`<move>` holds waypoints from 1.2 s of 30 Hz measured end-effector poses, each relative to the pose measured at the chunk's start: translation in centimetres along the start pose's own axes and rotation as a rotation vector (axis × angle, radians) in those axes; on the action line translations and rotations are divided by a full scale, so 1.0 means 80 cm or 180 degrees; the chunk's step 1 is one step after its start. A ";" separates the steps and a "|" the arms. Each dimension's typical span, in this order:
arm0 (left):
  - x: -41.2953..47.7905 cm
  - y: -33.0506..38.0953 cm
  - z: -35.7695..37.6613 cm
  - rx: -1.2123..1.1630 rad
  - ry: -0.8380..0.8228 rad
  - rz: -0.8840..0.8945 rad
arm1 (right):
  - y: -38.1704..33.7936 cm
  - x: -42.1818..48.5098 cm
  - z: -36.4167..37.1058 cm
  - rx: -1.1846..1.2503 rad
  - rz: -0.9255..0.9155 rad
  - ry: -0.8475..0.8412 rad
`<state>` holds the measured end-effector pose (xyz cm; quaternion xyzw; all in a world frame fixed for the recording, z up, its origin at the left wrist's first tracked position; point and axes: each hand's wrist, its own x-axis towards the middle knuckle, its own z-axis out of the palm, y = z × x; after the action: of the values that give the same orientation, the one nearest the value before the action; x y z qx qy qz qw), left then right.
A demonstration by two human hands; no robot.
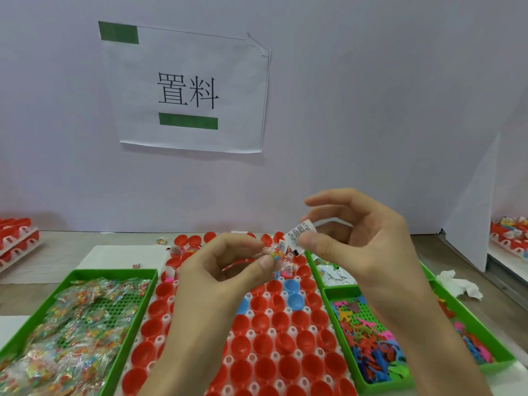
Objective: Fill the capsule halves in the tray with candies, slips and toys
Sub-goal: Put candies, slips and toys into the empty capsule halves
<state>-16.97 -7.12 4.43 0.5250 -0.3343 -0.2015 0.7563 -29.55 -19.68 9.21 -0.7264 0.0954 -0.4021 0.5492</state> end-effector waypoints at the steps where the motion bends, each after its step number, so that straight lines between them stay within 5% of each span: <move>1: 0.000 -0.001 0.001 -0.0031 0.0026 -0.0014 | -0.002 -0.001 0.001 -0.0068 0.0027 -0.0041; 8: -0.003 -0.003 0.009 -0.0165 0.0401 0.0060 | 0.010 -0.001 0.013 -0.0317 0.0353 -0.0216; 15: -0.003 -0.005 0.012 -0.0252 0.0126 -0.0102 | 0.022 0.001 0.018 -0.0584 0.0225 -0.0119; 30: -0.001 -0.003 0.009 -0.0217 -0.0206 -0.0049 | 0.022 0.005 -0.019 -0.0360 0.0399 -0.1032; 36: 0.000 -0.002 0.009 -0.0145 -0.0250 -0.0188 | 0.066 0.004 -0.104 -0.2432 0.1804 -0.1273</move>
<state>-17.48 -7.66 4.46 0.5089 -0.3434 -0.2517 0.7482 -33.48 -27.85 5.36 -0.8834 0.3218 -0.0271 0.3395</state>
